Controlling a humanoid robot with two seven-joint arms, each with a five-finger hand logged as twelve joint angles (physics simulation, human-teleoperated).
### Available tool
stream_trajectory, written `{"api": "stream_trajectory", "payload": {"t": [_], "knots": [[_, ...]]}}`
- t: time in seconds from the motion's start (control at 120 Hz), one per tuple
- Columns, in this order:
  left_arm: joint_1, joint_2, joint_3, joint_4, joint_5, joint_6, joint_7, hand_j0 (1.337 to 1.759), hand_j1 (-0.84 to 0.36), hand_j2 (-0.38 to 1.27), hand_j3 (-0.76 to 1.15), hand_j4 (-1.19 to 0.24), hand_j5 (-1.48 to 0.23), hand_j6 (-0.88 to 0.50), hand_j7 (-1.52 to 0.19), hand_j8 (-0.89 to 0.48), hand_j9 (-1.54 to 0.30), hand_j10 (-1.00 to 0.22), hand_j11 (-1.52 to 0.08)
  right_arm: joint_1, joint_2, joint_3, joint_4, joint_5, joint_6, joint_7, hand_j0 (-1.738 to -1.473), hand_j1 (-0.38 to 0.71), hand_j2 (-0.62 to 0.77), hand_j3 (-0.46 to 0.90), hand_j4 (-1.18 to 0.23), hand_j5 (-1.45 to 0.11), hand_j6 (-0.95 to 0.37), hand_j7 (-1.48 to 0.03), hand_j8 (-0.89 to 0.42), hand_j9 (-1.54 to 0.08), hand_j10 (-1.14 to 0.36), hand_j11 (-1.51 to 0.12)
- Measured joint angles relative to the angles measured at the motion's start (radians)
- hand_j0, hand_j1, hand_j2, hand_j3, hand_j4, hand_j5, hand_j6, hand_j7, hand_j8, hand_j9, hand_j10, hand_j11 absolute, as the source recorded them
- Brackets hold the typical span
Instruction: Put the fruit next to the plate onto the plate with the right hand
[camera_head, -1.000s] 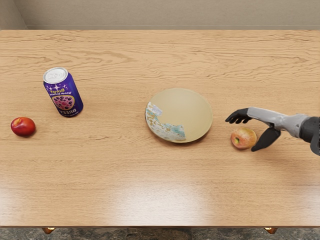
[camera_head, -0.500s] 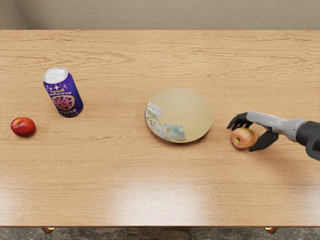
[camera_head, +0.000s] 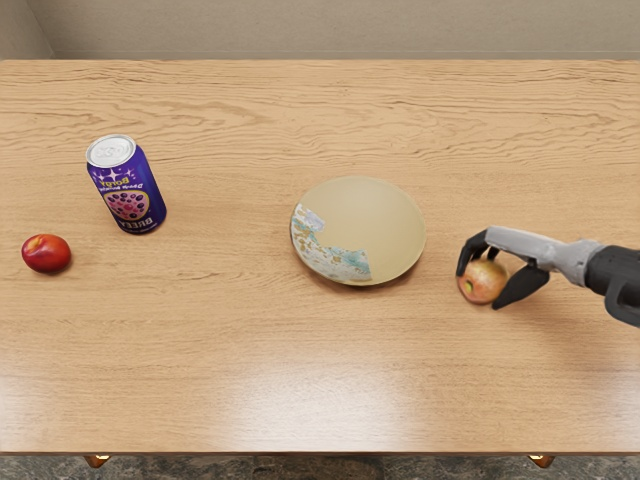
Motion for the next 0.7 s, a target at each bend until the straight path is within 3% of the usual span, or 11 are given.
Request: {"api": "stream_trajectory", "payload": {"t": [0.108, 0.25, 0.358, 0.433, 0.7], "knots": [[0.000, 0.000, 0.000, 0.000, 0.000, 0.000, 0.000, 1.658, 0.06, 0.05, 0.00, -0.25, -0.32, -0.25, -0.32, -0.25, -0.32, -0.24, -0.32, -0.002, 0.002, -0.003, -0.001, -0.002, -0.002, 0.004, -1.648, 0.16, 0.13, 0.00, -0.73, -0.84, -0.35, -0.89, -0.35, -0.89, -0.43, -0.93], [0.000, 0.000, 0.000, 0.000, 0.000, 0.000, 0.000, 1.658, 0.06, 0.05, 0.00, -0.24, -0.32, -0.25, -0.32, -0.25, -0.32, -0.24, -0.32, -0.004, 0.002, -0.009, -0.003, -0.001, -0.001, 0.004, -1.646, 0.14, 0.24, 0.00, -0.84, -0.94, -0.39, -1.01, -0.37, -1.00, -0.50, -1.04], [0.000, 0.000, 0.000, 0.000, 0.000, 0.000, 0.000, 1.658, 0.06, 0.05, 0.00, -0.25, -0.32, -0.25, -0.32, -0.25, -0.32, -0.24, -0.32, 0.000, -0.002, -0.007, -0.003, 0.017, 0.007, 0.005, -1.648, 0.15, 0.35, 0.00, -0.84, -1.03, -0.37, -1.06, -0.35, -1.07, -0.48, -1.10], [0.000, 0.000, 0.000, 0.000, 0.000, 0.000, 0.000, 1.658, 0.06, 0.05, 0.00, -0.25, -0.32, -0.25, -0.32, -0.25, -0.32, -0.24, -0.32, 0.007, -0.006, -0.004, -0.001, 0.035, 0.018, 0.007, -1.650, 0.15, 0.32, 0.00, -0.82, -1.08, -0.36, -1.08, -0.32, -1.10, -0.46, -1.13], [0.000, 0.000, 0.000, 0.000, 0.000, 0.000, 0.000, 1.658, 0.06, 0.05, 0.00, -0.25, -0.32, -0.25, -0.32, -0.25, -0.32, -0.25, -0.32, 0.068, -0.053, 0.004, -0.001, 0.149, 0.108, 0.086, -1.654, 0.17, 0.32, 0.00, -0.75, -1.19, -0.33, -1.12, -0.24, -1.20, -0.40, -1.21]]}}
